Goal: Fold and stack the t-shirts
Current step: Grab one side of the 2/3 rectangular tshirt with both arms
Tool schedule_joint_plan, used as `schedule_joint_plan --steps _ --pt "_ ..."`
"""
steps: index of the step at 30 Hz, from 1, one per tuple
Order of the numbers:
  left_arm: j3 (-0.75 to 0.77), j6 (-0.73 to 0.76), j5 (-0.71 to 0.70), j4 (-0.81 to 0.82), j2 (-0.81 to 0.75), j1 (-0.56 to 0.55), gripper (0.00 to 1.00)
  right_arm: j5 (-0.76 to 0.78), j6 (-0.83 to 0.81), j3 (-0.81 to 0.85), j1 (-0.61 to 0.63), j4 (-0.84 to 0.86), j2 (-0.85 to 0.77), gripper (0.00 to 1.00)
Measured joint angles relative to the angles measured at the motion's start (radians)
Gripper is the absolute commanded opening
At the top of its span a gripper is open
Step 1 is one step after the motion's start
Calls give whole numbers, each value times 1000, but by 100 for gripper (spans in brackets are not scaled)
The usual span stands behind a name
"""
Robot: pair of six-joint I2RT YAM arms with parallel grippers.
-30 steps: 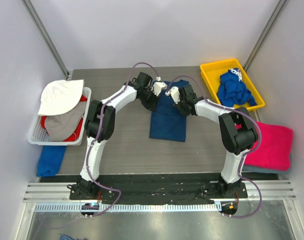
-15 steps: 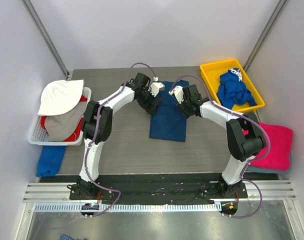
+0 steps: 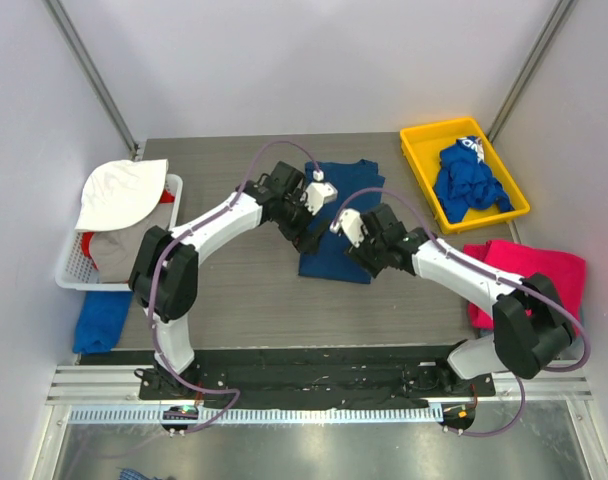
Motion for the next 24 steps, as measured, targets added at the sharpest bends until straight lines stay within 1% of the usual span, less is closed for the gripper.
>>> schedule_joint_plan --steps 3,6,12,18,24 --pt "-36 -14 8 -5 10 -17 89 7 2 -55 64 -26 -7 60" --pt "-65 -35 11 2 25 -18 88 7 7 -92 97 -37 -7 59" --pt "-116 -61 11 27 60 -18 87 22 11 -118 101 -22 -1 57" --pt "-125 -79 15 53 98 -19 85 25 11 -122 100 5 33 55" --pt "-125 -91 22 68 101 -29 84 24 11 -122 100 27 80 52"
